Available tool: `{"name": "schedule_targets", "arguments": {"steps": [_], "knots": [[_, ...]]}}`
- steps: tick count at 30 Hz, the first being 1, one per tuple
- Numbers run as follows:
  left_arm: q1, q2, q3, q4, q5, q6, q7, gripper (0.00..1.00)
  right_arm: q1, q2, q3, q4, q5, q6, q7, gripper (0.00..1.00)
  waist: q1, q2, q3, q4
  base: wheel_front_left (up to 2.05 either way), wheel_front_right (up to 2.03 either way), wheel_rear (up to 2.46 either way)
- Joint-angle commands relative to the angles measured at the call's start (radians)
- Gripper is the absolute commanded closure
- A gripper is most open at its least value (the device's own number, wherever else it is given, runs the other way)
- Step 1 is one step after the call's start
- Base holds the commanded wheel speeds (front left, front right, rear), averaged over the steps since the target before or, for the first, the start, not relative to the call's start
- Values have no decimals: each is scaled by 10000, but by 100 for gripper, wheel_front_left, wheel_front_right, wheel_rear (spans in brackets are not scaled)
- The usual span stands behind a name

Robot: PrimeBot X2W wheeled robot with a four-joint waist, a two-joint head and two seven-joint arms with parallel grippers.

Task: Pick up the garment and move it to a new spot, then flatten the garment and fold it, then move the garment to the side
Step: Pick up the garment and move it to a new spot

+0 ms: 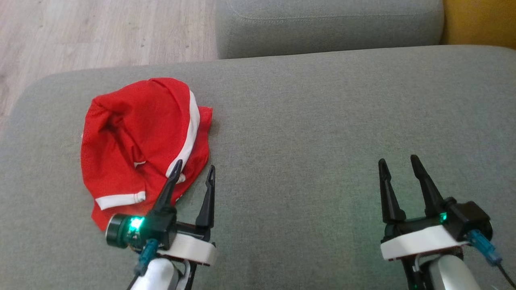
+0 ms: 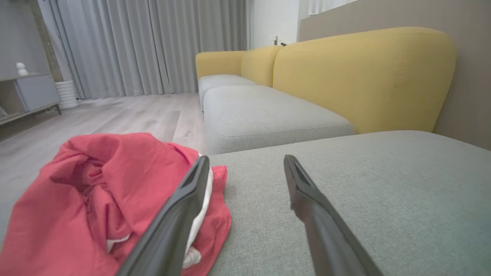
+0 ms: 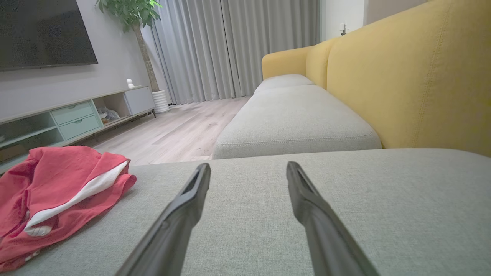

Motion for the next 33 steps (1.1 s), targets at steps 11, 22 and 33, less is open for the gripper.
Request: {"name": "schedule_targets", "arguments": {"steps": [11,22,33], "knots": [[-192,-207,900,-83,723,-288,-162,0,-172,-91,683,-285,-21,-7,-170,0,0,0,-244,685,0,0,0],[101,-185,1443,129,1003,-335,-162,0,23,-91,1496,-311,190,-7,-170,0,0,0,-553,2077,0,0,0],[416,-183,1715,191,1202,-382,-162,0,159,-91,1956,-334,301,-7,-170,0,0,0,-703,3222,0,0,0]]}}
